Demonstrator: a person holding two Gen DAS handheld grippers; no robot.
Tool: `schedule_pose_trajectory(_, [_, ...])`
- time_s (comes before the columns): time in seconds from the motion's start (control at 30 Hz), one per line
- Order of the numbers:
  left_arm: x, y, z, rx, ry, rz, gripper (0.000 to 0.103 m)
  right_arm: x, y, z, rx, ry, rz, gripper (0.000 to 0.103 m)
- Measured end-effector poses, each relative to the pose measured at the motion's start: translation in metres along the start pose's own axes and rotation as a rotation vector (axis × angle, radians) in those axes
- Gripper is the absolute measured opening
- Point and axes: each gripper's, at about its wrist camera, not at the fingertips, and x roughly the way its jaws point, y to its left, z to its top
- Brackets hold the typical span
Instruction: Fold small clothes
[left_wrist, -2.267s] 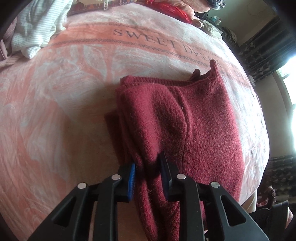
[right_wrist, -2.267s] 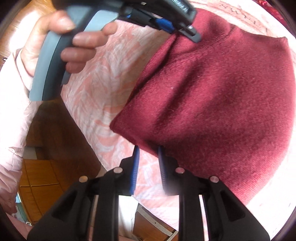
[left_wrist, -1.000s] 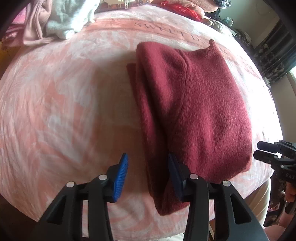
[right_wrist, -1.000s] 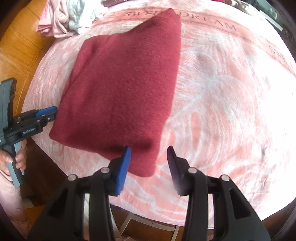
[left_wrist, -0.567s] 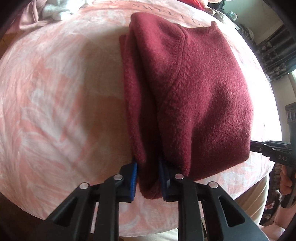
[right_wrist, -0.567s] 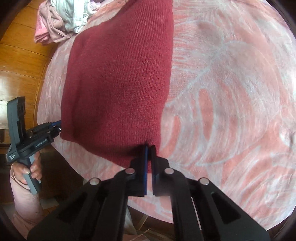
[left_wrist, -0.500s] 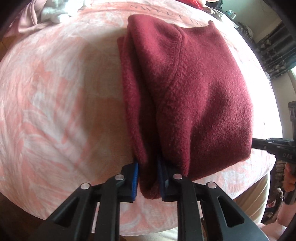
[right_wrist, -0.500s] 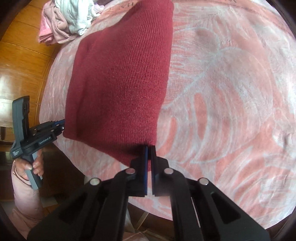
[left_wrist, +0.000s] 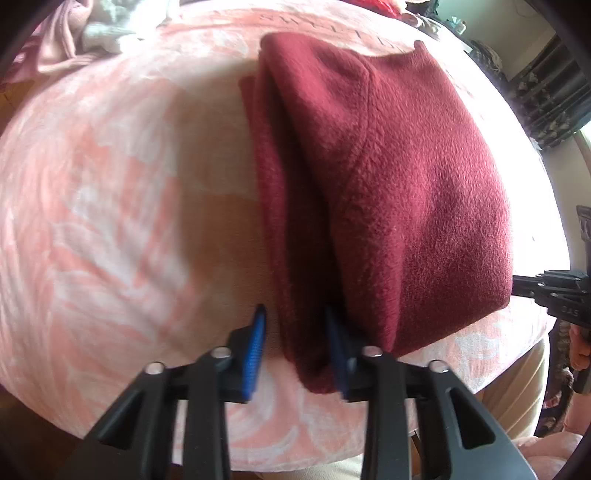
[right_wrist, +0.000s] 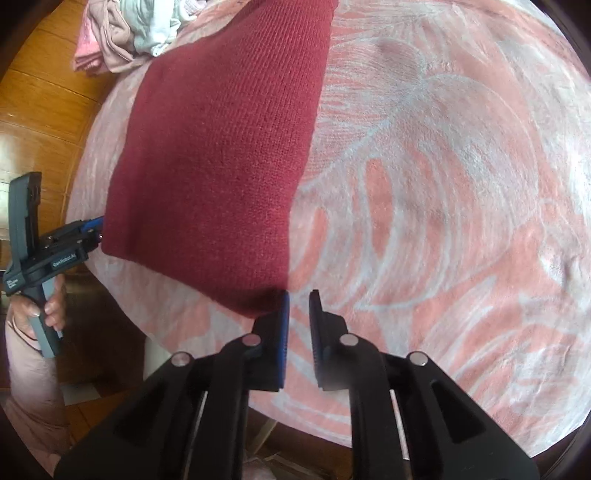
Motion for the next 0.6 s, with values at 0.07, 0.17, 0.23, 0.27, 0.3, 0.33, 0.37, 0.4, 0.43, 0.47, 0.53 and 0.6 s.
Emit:
schedule_pose_trajectory(0.07, [-0.006, 0.001, -0.003, -0.025, 0.0, -0.004, 0.045, -0.009, 0.002, -0.002, -0.009, -0.022, -0.004, 0.04])
schedule_pose_trajectory(0.17, [-0.007, -0.002, -0.006, -0.057, 0.004, -0.045, 0.045, -0.012, 0.008, 0.002, -0.017, -0.036, 0.011, 0.057])
schedule_pose_trajectory(0.23, [-0.005, 0.001, -0.009, -0.06, 0.013, -0.039, 0.045, -0.003, 0.01, 0.007, 0.003, -0.017, 0.024, 0.056])
schedule_pose_trajectory(0.27, [-0.004, 0.0, -0.009, -0.067, 0.019, -0.046, 0.045, 0.006, 0.013, 0.013, 0.015, -0.003, 0.036, 0.056])
schedule_pose_trajectory(0.3, [-0.003, -0.002, -0.009, -0.076, 0.022, -0.06, 0.045, 0.013, 0.012, 0.014, 0.028, 0.013, 0.052, 0.054])
schedule_pose_trajectory(0.33, [-0.002, -0.005, -0.003, -0.083, 0.023, -0.071, 0.045, 0.019, 0.009, 0.015, 0.048, 0.029, 0.064, 0.051])
schedule_pose_trajectory(0.37, [-0.002, -0.007, -0.004, -0.085, 0.021, -0.075, 0.046, 0.026, 0.007, 0.017, 0.065, 0.045, 0.081, 0.043])
schedule_pose_trajectory(0.4, [-0.001, -0.008, -0.004, -0.081, 0.02, -0.071, 0.048, 0.033, 0.006, 0.017, 0.079, 0.06, 0.107, 0.034])
schedule_pose_trajectory(0.43, [0.0, -0.009, -0.004, -0.078, 0.022, -0.061, 0.052, 0.037, 0.004, 0.016, 0.088, 0.069, 0.115, 0.033])
schedule_pose_trajectory(0.47, [0.003, -0.008, -0.004, -0.077, 0.027, -0.054, 0.053, 0.038, 0.004, 0.016, 0.086, 0.066, 0.11, 0.027])
schedule_pose_trajectory(0.53, [0.012, -0.008, 0.0, -0.076, 0.049, -0.034, 0.051, 0.033, 0.006, 0.018, 0.076, 0.06, 0.125, 0.02])
schedule_pose_trajectory(0.6, [0.021, -0.011, -0.001, -0.092, 0.065, -0.076, 0.038, 0.024, 0.006, 0.016, 0.053, 0.047, 0.116, 0.018])
